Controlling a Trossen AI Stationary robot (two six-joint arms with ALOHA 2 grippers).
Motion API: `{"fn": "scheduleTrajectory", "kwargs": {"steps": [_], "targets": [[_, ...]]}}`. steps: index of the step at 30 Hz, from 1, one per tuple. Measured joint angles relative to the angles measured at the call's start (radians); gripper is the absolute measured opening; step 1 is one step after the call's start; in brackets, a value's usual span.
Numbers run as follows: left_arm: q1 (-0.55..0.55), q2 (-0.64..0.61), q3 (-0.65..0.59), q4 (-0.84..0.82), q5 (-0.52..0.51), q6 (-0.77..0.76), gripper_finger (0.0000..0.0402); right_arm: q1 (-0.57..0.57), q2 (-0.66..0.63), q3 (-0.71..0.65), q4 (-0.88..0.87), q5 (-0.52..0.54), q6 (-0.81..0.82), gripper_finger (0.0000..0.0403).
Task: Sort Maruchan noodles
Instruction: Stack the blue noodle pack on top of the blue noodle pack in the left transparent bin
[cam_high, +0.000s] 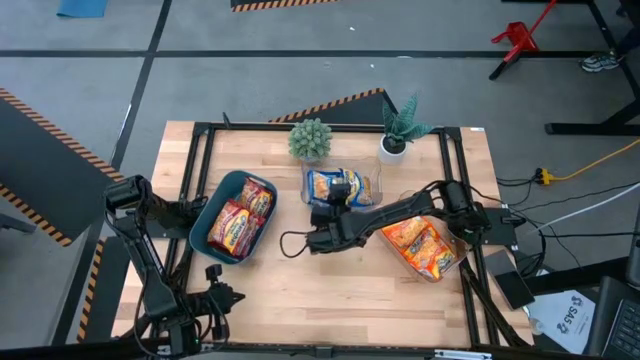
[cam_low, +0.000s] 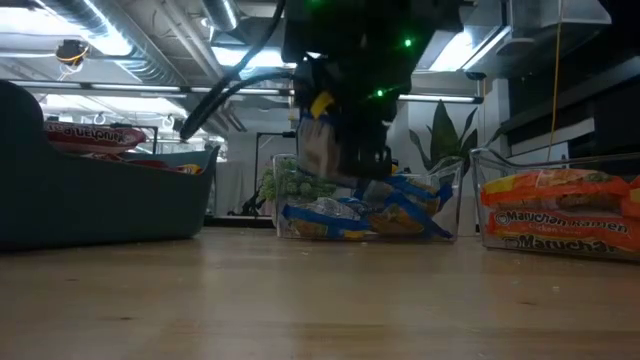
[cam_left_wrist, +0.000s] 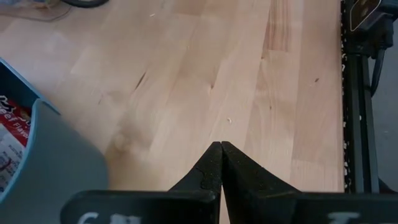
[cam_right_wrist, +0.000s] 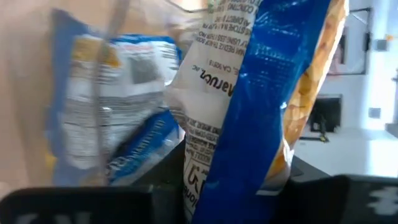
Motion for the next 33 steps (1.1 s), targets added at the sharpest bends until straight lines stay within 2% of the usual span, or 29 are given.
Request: {"fn": "scheduleTrajectory", "kwargs": {"steps": [5, 11, 17, 24, 28, 33], "targets": [[0.0, 0.0, 0.0, 0.0, -0.002, 0.0, 0.0, -0.006, 0.0, -0.043, 0.111, -0.053, -0.095, 0.011], [0.0, 0.0, 0.0, 0.0, -0.015, 0.0, 0.0, -0.051, 0.0, -0.044, 0.121, -0.085, -0.102, 0.011], [0.0, 0.0, 0.0, 0.001, -0.023, -0.002, 0.0, -0.102, 0.0, -0.043, 0.121, -0.216, -0.108, 0.0121], [0.0, 0.0, 0.0, 0.001, -0.024, -0.006, 0.0, -0.109, -0.003, -0.023, 0.105, -0.248, -0.124, 0.0204], [0.0, 0.0, 0.0, 0.001, -0.024, -0.006, 0.0, -0.111, -0.003, 0.021, 0.104, -0.32, -0.171, 0.0253], [0.0, 0.0, 0.0, 0.002, -0.024, -0.008, 0.0, -0.109, -0.011, 0.088, 0.087, -0.414, -0.187, 0.0288]]}}
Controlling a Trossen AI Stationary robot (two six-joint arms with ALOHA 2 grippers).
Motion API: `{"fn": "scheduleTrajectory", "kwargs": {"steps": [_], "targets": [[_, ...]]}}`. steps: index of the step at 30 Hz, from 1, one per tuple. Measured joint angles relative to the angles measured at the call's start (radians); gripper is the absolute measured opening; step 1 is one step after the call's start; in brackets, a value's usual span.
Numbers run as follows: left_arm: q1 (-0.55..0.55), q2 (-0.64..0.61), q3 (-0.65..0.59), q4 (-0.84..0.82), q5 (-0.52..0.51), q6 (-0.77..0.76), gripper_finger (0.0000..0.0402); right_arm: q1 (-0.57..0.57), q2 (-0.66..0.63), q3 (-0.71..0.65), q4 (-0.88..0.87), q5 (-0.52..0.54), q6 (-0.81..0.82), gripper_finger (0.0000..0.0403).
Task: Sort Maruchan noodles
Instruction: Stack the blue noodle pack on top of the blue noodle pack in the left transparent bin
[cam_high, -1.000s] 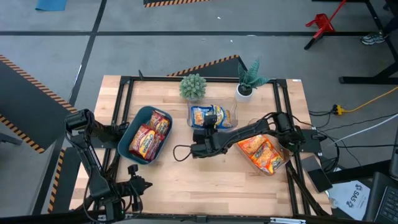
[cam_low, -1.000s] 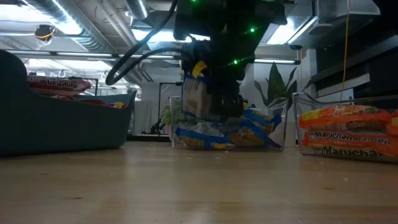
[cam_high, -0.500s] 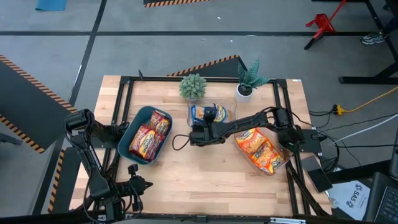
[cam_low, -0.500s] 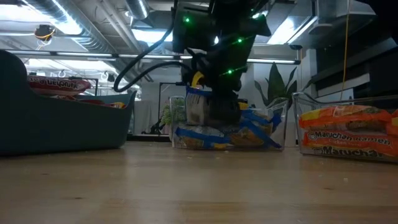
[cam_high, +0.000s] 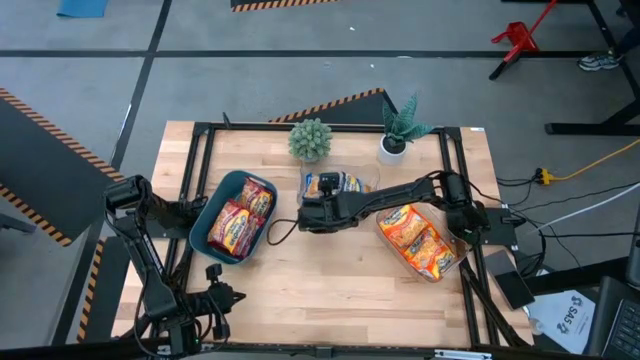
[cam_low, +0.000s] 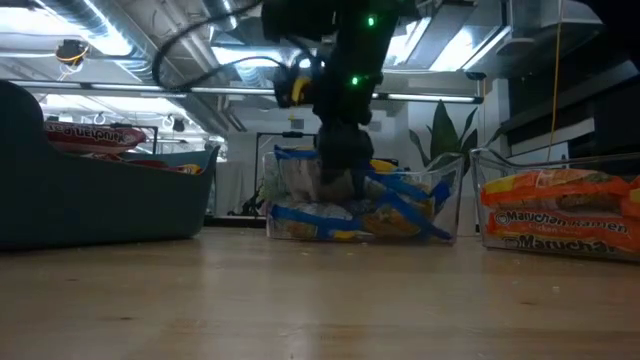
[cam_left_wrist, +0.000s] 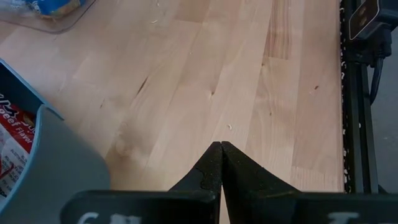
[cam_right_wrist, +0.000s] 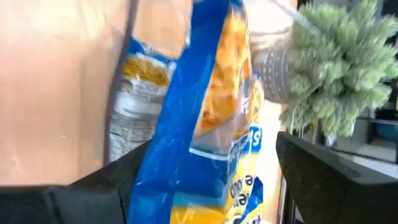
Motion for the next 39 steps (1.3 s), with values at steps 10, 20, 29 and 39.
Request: {"fn": "scheduleTrajectory", "kwargs": {"steps": [10, 20, 29, 39], "targets": [[0.0, 0.0, 0.0, 0.0, 0.0, 0.002, 0.0, 0.001, -0.004, 0.115, -0.152, -0.125, -0.014, 0.0298], [0.0, 0.0, 0.0, -0.001, -0.018, 0.003, 0.0, 0.001, -0.019, 0.199, -0.262, -0.343, 0.062, 0.0285], [0.0, 0.0, 0.0, -0.004, -0.049, 0.003, 0.0, 0.001, -0.065, 0.199, -0.258, -0.356, 0.113, 0.0163], [0.0, 0.0, 0.0, -0.004, -0.093, 0.002, 0.0, -0.002, -0.066, 0.086, -0.076, -0.35, 0.114, 0.005]]}}
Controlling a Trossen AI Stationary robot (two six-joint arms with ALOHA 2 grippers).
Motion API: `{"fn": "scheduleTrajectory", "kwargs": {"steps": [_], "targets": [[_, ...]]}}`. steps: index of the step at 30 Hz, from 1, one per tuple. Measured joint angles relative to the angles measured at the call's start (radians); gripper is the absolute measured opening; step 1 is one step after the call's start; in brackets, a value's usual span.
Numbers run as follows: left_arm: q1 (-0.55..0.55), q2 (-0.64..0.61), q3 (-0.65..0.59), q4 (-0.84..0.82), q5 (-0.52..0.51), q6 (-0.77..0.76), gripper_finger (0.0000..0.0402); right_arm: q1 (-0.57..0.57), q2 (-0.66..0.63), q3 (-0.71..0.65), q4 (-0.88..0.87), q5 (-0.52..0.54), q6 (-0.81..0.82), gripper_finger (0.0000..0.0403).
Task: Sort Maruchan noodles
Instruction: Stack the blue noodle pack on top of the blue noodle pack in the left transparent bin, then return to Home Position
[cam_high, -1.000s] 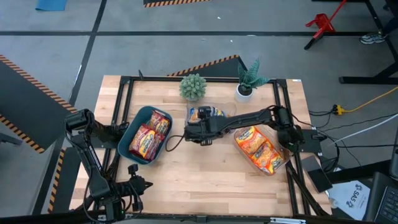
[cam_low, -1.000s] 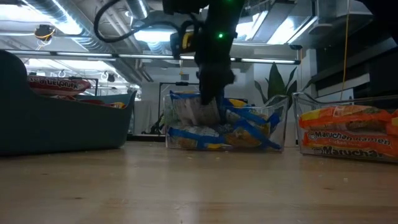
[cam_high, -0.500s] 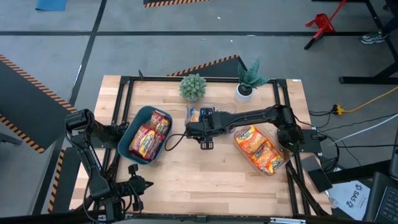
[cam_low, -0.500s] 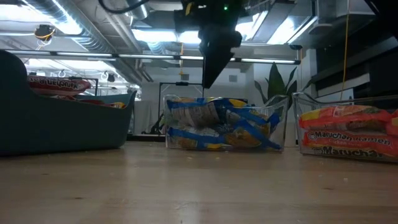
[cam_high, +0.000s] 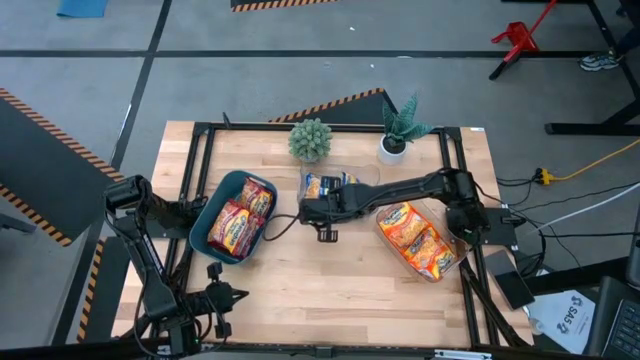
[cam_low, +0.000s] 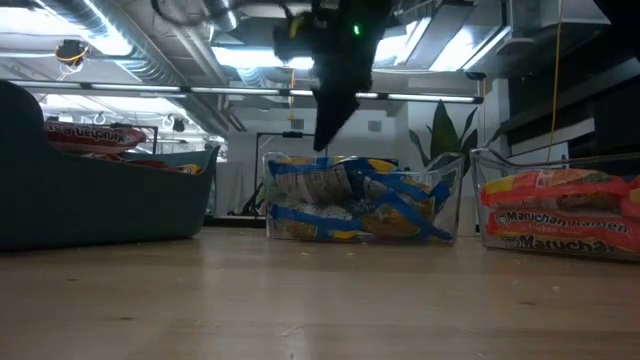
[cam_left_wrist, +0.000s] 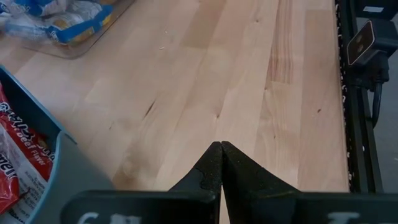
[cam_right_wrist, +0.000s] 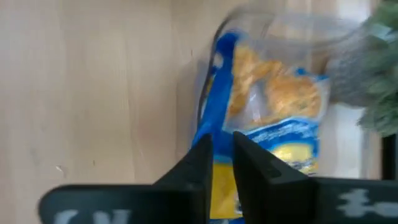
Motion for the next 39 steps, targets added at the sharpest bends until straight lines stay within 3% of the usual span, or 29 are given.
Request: {"fn": "scheduleTrajectory", "kwargs": {"steps": [9, 16, 20, 25, 30, 34, 39], "targets": [[0.002, 0.0, 0.0, 0.0, -0.012, 0.001, 0.0, -0.013, 0.001, -0.15, 0.081, 0.04, 0.001, 0.0011], [0.024, 0.0, 0.0, -0.003, -0.028, 0.006, 0.0, -0.007, -0.008, -0.103, 0.03, 0.051, 0.002, 0.0005], [0.034, -0.042, 0.0, -0.019, -0.09, 0.009, 0.0, 0.013, -0.077, -0.033, -0.034, 0.051, 0.035, 0.0005], [0.03, -0.207, -0.001, -0.055, -0.155, 0.145, 0.0, 0.076, -0.236, 0.008, -0.044, 0.057, 0.027, 0.0005], [-0.039, -0.466, 0.0, -0.025, -0.34, 0.446, 0.0, 0.125, -0.462, -0.021, 0.025, 0.088, 0.027, 0.0005], [-0.111, -0.634, 0.0, -0.011, -0.475, 0.698, 0.0, 0.161, -0.645, -0.118, 0.073, 0.195, 0.083, 0.0005], [-0.165, -0.782, -0.001, -0.073, -0.478, 0.775, 0.0, 0.18, -0.877, -0.359, 0.207, 0.224, 0.128, 0.0005]]}}
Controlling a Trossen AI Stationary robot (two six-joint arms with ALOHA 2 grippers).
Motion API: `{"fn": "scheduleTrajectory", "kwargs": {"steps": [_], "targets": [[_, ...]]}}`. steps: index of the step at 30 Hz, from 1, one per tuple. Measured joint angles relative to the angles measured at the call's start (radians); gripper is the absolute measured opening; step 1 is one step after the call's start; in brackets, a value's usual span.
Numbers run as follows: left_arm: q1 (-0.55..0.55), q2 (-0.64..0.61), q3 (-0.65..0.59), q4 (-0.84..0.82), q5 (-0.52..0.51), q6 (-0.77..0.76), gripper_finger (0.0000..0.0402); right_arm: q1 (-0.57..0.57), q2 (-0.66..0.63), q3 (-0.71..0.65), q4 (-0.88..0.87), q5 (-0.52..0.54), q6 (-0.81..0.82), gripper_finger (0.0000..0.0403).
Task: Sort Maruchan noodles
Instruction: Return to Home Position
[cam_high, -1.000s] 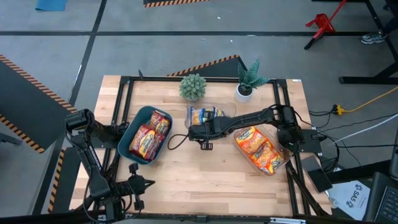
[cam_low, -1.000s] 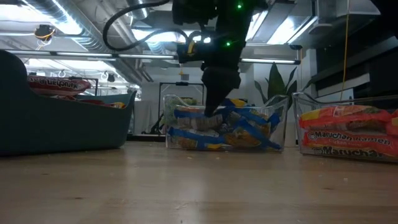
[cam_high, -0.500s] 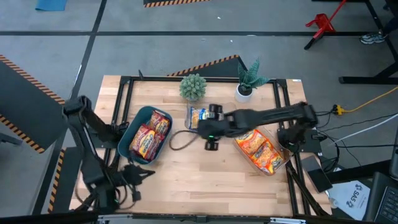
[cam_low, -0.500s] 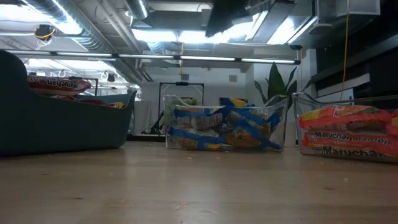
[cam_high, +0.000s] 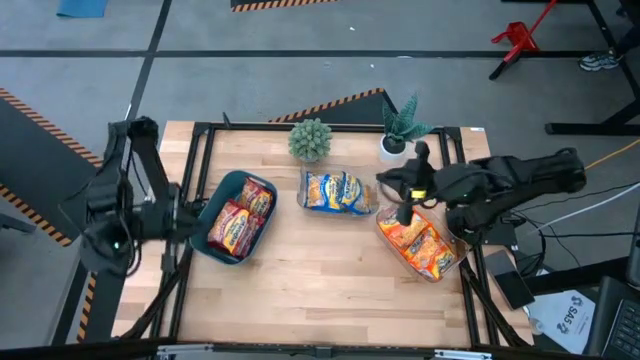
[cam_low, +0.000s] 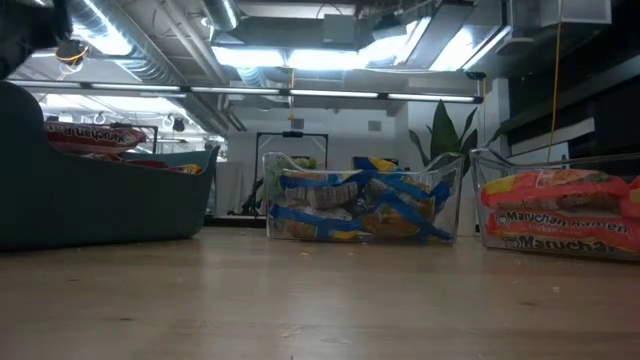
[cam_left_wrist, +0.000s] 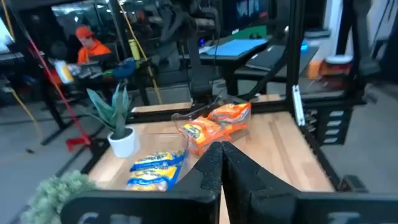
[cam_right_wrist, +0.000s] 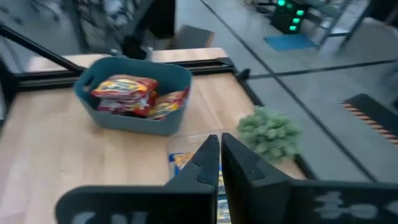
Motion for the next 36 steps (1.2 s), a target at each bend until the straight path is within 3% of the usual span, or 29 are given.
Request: {"fn": "scheduleTrajectory", "kwargs": {"steps": [7, 12, 19, 36], "targets": [[-0.026, -0.177, -0.118, -0.137, 0.021, -0.238, 0.0, -0.114, -0.311, -0.533, 0.455, -0.175, 0.004, 0.0005], [-0.057, -0.339, -0.217, -0.139, 0.053, -0.315, 0.0, -0.272, -0.486, -0.785, 0.649, -0.349, 0.097, 0.0005], [-0.089, -0.528, -0.364, -0.129, 0.027, -0.361, 0.0, -0.371, -0.621, -0.977, 0.719, -0.442, 0.189, 0.0005], [-0.093, -0.805, -0.728, -0.132, 0.004, -0.643, 0.0, -0.369, -0.695, -1.334, 1.046, -0.362, 0.261, 0.0005]]}}
